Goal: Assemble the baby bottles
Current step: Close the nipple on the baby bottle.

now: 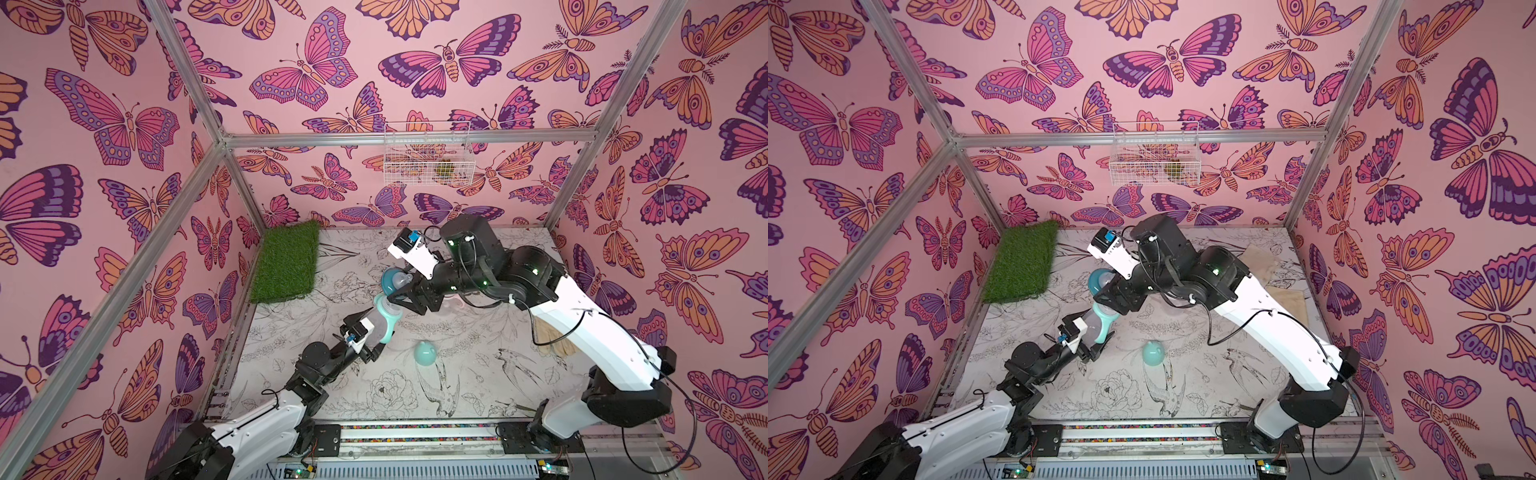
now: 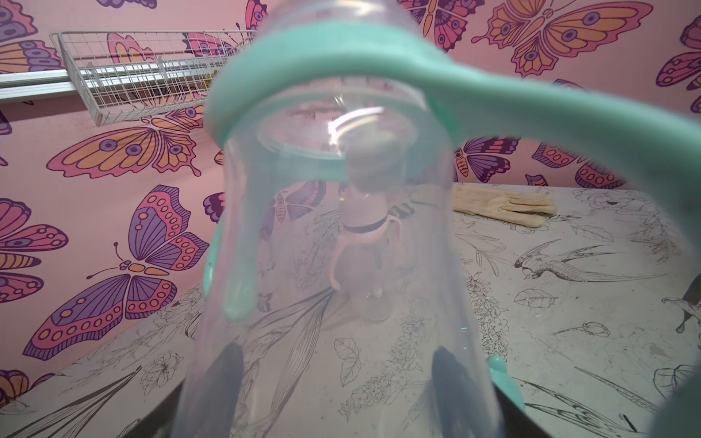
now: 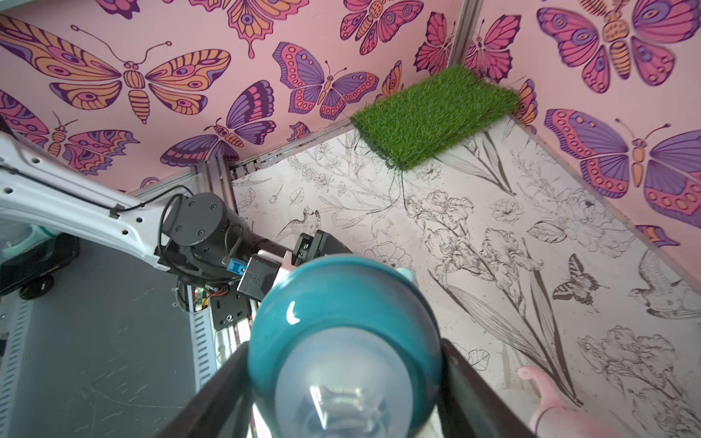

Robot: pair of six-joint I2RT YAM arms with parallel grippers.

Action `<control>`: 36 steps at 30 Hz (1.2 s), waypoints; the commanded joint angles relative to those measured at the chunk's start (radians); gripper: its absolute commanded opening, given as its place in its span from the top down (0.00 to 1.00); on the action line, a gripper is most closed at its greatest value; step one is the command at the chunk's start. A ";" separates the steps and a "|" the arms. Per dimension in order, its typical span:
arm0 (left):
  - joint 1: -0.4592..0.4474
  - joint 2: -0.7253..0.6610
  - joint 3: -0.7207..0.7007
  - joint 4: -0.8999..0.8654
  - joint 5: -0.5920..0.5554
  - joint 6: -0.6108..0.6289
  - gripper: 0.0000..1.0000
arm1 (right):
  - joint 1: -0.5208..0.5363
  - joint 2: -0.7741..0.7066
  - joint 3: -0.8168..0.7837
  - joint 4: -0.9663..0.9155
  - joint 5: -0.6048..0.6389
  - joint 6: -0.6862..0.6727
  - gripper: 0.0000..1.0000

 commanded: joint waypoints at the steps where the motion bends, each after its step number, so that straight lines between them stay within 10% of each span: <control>1: -0.004 -0.036 0.035 0.048 0.056 -0.026 1.00 | -0.039 -0.006 -0.050 -0.002 -0.117 0.020 0.70; 36: -0.019 -0.057 0.092 -0.054 0.131 -0.008 1.00 | -0.082 0.047 -0.116 -0.110 -0.204 -0.058 0.71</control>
